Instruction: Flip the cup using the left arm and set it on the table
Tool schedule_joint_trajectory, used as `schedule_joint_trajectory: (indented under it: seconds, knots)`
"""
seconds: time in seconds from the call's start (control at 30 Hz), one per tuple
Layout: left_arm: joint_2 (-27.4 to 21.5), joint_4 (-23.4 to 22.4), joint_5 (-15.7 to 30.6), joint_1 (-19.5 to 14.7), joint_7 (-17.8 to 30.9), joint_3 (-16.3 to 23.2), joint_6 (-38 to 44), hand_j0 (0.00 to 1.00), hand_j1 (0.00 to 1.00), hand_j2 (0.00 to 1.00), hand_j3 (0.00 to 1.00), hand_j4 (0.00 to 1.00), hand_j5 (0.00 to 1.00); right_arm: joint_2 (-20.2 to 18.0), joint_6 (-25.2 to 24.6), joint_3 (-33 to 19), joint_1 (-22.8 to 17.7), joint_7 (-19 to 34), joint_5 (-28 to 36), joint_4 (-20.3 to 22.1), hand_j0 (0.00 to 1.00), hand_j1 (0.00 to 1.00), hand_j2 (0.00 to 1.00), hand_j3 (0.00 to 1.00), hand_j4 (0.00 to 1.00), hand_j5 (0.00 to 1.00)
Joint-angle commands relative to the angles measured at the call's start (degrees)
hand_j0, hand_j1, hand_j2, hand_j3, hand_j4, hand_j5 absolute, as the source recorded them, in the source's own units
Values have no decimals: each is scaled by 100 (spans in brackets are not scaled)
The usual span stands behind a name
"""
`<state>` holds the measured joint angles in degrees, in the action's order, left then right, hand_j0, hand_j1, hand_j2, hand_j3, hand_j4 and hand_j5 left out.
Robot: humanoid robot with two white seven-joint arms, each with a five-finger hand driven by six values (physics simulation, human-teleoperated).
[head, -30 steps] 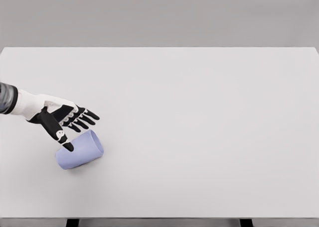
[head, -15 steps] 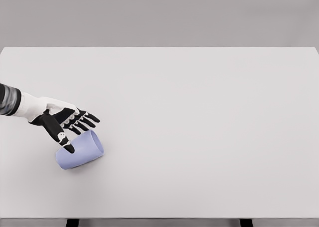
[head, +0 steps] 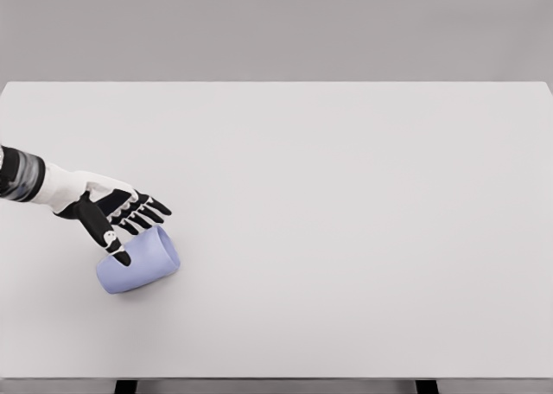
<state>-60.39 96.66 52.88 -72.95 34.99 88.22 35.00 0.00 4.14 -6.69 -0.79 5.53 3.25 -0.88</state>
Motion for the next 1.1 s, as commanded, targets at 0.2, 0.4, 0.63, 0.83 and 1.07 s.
schedule_joint_trajectory:
  seconds: [0.2, 0.4, 0.63, 0.83, 1.07]
  knots:
    - [53, -16, 12, 17, 1, 3, 0, 91, 91, 91, 91, 91, 91, 0, -1, 2, 0, 1, 0, 0, 100, 100, 100, 100, 100, 100]
    - [53, -16, 12, 17, 1, 38, 0, 91, 91, 91, 91, 91, 91, 0, -1, -7, 0, 1, 0, 0, 100, 100, 100, 100, 100, 100]
    - [53, -16, 12, 17, 1, 82, 0, 91, 91, 91, 91, 91, 91, 0, -1, 2, 0, 1, 0, 0, 100, 100, 100, 100, 100, 100]
    - [53, -33, 12, 17, 1, 82, 0, 92, 92, 92, 92, 92, 92, 0, -1, 2, 0, 1, 0, 0, 100, 100, 100, 100, 100, 100]
    - [62, -60, 12, 26, 1, 152, 0, 92, 92, 92, 92, 92, 92, 0, -1, 2, 0, 1, 0, 0, 100, 100, 100, 100, 100, 100]
